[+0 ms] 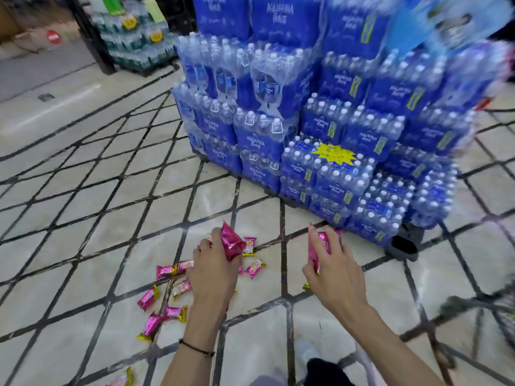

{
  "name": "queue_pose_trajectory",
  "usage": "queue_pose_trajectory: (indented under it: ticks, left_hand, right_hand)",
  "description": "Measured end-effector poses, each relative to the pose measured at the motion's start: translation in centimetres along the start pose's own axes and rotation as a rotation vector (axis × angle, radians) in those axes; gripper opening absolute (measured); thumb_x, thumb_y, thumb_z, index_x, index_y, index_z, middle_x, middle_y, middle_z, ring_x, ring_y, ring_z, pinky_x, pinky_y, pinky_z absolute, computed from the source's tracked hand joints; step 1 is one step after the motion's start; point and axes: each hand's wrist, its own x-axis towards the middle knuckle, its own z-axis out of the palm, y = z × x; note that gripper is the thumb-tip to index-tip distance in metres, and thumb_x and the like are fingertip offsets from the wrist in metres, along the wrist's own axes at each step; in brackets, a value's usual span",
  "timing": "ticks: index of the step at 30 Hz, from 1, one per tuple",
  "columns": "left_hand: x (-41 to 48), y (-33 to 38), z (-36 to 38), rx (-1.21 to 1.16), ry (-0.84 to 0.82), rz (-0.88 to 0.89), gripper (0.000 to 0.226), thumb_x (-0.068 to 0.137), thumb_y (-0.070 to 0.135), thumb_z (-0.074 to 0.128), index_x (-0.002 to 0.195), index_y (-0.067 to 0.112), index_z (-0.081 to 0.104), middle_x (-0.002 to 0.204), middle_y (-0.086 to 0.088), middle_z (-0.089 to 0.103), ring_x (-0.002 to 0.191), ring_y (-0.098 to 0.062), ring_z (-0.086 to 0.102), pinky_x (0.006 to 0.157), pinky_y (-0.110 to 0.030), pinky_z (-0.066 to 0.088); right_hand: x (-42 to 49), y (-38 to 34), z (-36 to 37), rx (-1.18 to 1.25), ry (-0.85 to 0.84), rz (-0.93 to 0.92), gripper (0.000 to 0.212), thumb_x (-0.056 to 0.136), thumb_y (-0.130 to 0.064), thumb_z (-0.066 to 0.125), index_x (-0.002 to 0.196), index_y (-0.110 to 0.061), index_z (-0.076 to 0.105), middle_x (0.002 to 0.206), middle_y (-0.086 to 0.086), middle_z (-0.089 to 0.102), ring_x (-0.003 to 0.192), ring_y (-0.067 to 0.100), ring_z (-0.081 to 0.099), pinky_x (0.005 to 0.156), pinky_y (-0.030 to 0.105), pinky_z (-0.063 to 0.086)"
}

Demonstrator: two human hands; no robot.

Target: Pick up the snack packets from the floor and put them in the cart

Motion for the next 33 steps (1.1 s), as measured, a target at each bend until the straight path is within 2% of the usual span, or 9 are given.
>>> queue_pose_trajectory:
  ticks: [3,8,11,18,22,25,28,33]
  left_hand:
    - [0.0,1.4,0.5,-0.036,-0.062,0.08,0.07,0.085,0.054,0.07,0.139,0.026,0.036,0.115,-0.007,0.056,0.107,-0.034,0.06,0.079,-0.045,0.053]
    - [-2.3,6.1,2.1,-0.059,-0.121,0.261,0.072,0.086,0.054,0.071,0.14,0.025,0.034,0.116,-0.007,0.055,0.106,-0.032,0.059,0.075,-0.042,0.05]
    - [-4.6,9.6,3.2,-0.061,-0.166,0.391,0.072,0.086,0.057,0.068,0.141,0.026,0.032,0.116,-0.005,0.055,0.107,-0.032,0.059,0.077,-0.043,0.051]
    - [-11.2,17.3,5.8,-0.124,-0.261,0.531,0.062,0.083,0.058,0.07,0.127,0.026,0.04,0.11,-0.003,0.057,0.103,-0.033,0.061,0.075,-0.042,0.049]
    - [-16.9,22.0,7.4,-0.116,-0.27,0.618,0.068,0.085,0.058,0.068,0.134,0.022,0.039,0.119,-0.007,0.059,0.107,-0.034,0.061,0.073,-0.038,0.042]
    - [-22.1,25.4,8.8,-0.118,-0.296,0.688,0.069,0.083,0.061,0.068,0.131,0.022,0.038,0.114,-0.009,0.061,0.102,-0.036,0.062,0.075,-0.041,0.049]
    - [-27.6,28.2,10.2,-0.11,-0.311,0.763,0.076,0.083,0.065,0.066,0.137,0.022,0.036,0.117,-0.01,0.06,0.105,-0.036,0.062,0.077,-0.042,0.051]
    - [-36.4,32.1,12.5,-0.108,-0.341,0.835,0.075,0.085,0.065,0.065,0.14,0.026,0.033,0.119,-0.007,0.06,0.108,-0.033,0.061,0.078,-0.041,0.05]
  right_hand:
    - [-2.6,1.7,-1.5,-0.021,0.058,0.14,0.071,0.087,-0.035,0.059,0.153,-0.028,0.033,0.149,0.003,0.037,0.101,0.032,0.053,0.059,0.038,0.054]
    - [-7.4,5.2,-3.5,-0.051,0.136,0.307,0.071,0.09,-0.037,0.058,0.155,-0.031,0.029,0.153,0.002,0.034,0.108,0.03,0.051,0.065,0.038,0.054]
    - [-10.7,7.7,-4.4,-0.049,0.177,0.416,0.07,0.091,-0.036,0.058,0.154,-0.029,0.029,0.154,0.004,0.033,0.104,0.03,0.051,0.06,0.037,0.052]
    - [-18.9,14.5,-6.8,-0.048,0.261,0.623,0.073,0.088,-0.037,0.057,0.155,-0.029,0.028,0.153,0.005,0.035,0.108,0.032,0.051,0.068,0.042,0.057]
    - [-24.4,18.6,-8.7,-0.055,0.319,0.724,0.073,0.089,-0.038,0.057,0.155,-0.03,0.028,0.156,0.005,0.034,0.115,0.032,0.051,0.07,0.041,0.058]
    - [-28.9,22.0,-10.0,-0.074,0.336,0.812,0.073,0.091,-0.041,0.057,0.156,-0.03,0.027,0.159,0.005,0.033,0.12,0.032,0.051,0.074,0.04,0.058]
    - [-33.4,25.5,-11.0,-0.079,0.362,0.871,0.073,0.091,-0.043,0.056,0.157,-0.03,0.026,0.158,0.006,0.034,0.125,0.033,0.049,0.083,0.042,0.058]
    - [-40.7,30.3,-11.8,-0.053,0.381,0.952,0.073,0.092,-0.043,0.054,0.156,-0.032,0.021,0.159,0.004,0.03,0.12,0.03,0.051,0.078,0.036,0.057]
